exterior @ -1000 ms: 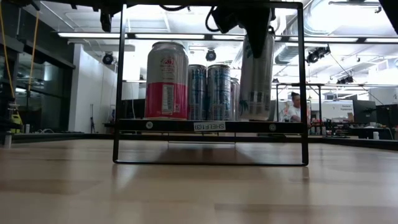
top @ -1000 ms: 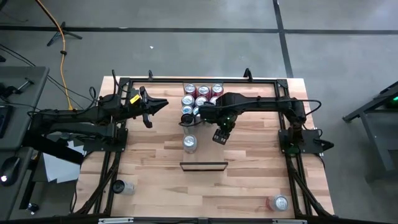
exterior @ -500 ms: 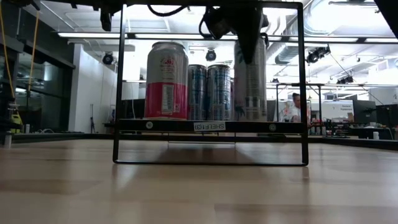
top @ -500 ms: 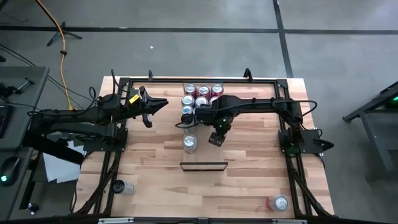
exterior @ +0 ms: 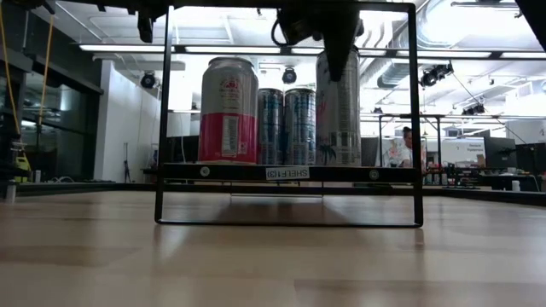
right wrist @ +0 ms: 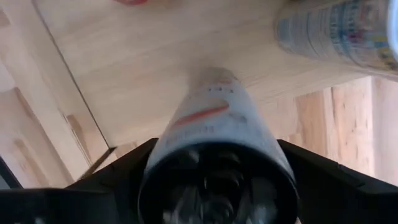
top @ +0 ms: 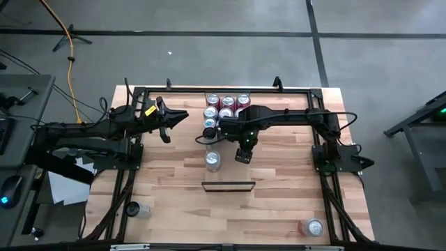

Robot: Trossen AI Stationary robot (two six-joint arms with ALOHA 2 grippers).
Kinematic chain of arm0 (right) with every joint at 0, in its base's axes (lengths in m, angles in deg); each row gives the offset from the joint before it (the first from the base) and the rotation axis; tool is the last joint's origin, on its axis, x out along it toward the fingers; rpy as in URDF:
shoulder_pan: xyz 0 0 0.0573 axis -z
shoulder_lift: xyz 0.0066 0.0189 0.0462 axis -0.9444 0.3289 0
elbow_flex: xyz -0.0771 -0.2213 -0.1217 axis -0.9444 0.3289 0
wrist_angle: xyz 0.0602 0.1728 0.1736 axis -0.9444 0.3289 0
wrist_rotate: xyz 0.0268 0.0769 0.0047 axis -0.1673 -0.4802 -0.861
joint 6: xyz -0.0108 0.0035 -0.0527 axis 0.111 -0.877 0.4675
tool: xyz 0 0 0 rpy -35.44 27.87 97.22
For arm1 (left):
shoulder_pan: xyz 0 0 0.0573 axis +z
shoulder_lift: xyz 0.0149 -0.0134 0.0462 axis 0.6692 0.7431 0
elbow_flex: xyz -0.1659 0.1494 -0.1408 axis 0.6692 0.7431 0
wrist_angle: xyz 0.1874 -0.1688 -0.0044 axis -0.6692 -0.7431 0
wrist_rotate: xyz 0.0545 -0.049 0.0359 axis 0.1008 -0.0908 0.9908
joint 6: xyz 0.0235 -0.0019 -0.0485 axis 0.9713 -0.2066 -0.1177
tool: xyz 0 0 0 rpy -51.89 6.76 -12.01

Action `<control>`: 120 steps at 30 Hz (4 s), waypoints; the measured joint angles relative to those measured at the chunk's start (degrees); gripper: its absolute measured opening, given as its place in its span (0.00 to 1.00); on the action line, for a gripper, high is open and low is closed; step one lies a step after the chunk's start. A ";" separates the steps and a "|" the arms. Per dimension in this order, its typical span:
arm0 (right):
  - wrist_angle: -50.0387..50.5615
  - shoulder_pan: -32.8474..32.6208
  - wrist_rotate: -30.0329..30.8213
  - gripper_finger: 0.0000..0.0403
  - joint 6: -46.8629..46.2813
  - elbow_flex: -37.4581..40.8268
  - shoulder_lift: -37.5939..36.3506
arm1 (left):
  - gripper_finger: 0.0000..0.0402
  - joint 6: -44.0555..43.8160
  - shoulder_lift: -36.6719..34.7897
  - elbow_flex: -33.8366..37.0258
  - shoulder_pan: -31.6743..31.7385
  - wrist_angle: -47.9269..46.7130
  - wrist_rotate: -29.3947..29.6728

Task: Place canned beverage on shelf
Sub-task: Put the right white pink soda can on the shelf aligned with the other white pink soda can

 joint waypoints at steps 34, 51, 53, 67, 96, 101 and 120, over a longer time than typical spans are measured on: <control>-3.70 0.94 13.22 0.74 0.86 -0.07 -20.93 | 0.00 1.98 0.26 0.00 0.01 -1.67 0.57; 0.47 -1.61 20.52 0.74 -0.17 0.28 -25.48 | 0.00 2.00 0.31 0.00 0.01 -1.73 0.57; -0.87 -2.51 22.36 0.74 -0.55 2.69 -27.18 | 0.00 1.99 0.31 0.00 0.00 -1.73 0.57; -25.99 -6.24 21.09 0.74 -17.31 40.11 -49.10 | 0.00 2.00 0.31 0.00 0.01 -1.75 0.57; -26.33 -6.24 23.70 0.74 -15.60 41.35 -49.68 | 0.00 1.99 0.31 0.00 0.01 -1.75 0.57; -26.33 -6.24 24.22 0.74 -15.62 41.35 -49.68 | 0.00 1.99 0.31 0.00 0.01 -1.75 0.57; -15.76 -7.53 22.42 0.62 -17.27 41.42 -49.66 | 0.00 1.99 0.28 0.00 0.01 -1.73 0.56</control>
